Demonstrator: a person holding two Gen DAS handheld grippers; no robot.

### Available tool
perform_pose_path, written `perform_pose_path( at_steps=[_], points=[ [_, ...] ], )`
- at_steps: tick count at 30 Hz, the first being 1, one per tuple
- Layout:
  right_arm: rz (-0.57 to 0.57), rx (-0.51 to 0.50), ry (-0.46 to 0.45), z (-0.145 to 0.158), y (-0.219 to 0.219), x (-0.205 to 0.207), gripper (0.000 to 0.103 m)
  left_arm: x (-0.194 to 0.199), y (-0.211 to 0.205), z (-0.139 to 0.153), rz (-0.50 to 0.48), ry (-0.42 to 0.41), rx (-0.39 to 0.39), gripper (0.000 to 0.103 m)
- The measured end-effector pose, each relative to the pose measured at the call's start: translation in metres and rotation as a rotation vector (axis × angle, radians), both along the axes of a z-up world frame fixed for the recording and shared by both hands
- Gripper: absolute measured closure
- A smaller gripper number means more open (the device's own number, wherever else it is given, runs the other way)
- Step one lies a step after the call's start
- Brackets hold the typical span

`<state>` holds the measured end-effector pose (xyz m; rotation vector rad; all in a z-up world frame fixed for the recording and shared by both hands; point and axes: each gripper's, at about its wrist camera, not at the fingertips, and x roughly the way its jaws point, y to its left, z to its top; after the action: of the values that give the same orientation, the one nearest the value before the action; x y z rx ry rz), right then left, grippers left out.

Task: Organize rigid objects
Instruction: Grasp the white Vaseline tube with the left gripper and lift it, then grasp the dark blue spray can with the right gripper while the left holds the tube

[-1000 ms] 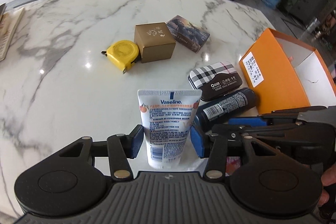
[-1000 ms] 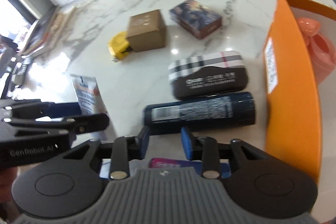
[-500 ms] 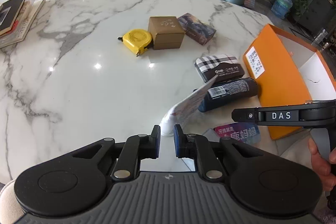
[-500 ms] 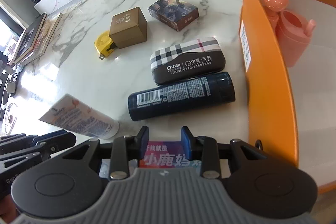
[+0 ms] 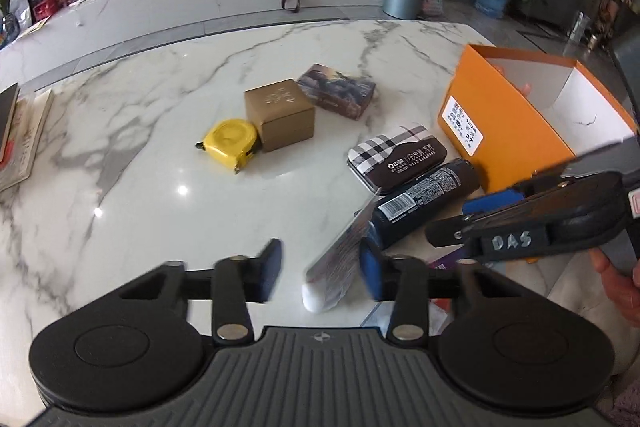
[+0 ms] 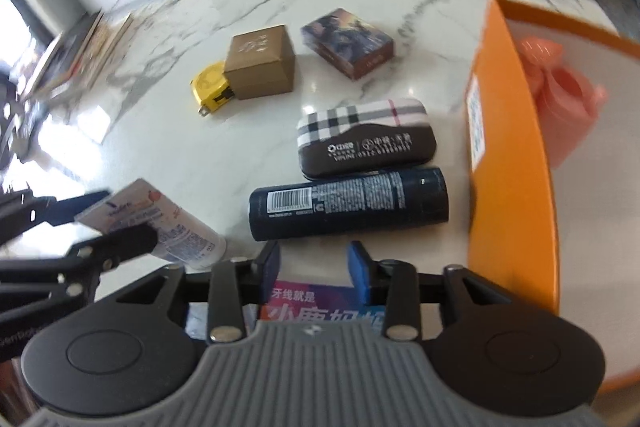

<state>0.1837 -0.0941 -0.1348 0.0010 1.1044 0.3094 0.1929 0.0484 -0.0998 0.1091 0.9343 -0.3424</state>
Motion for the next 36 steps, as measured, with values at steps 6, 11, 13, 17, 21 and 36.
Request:
perform_pose_path(
  at_steps=[6,11,13,17,21,36],
  points=[
    [0.107,-0.129,-0.04,0.0,0.011,0.01,0.058,0.0,0.0,0.0,0.031,-0.022,-0.022,0.09],
    [-0.239,0.057,0.103,-0.004,-0.018,0.021,0.043,0.007,0.012,0.002,0.083,-0.02,-0.048,0.09],
    [-0.403,0.128,0.113,-0.008,-0.028,0.02,0.041,0.01,0.015,0.003,0.079,-0.022,-0.051,0.09],
    [-0.561,0.17,0.125,-0.016,-0.032,0.028,0.043,0.017,0.017,0.005,0.077,-0.024,-0.056,0.09],
    [-0.651,0.163,0.127,-0.024,-0.032,0.035,0.045,0.022,0.018,0.006,0.082,-0.019,-0.07,0.09],
    [-0.555,0.114,0.09,-0.035,-0.029,0.042,0.052,0.024,0.022,0.008,0.098,0.009,-0.053,0.09]
  ],
)
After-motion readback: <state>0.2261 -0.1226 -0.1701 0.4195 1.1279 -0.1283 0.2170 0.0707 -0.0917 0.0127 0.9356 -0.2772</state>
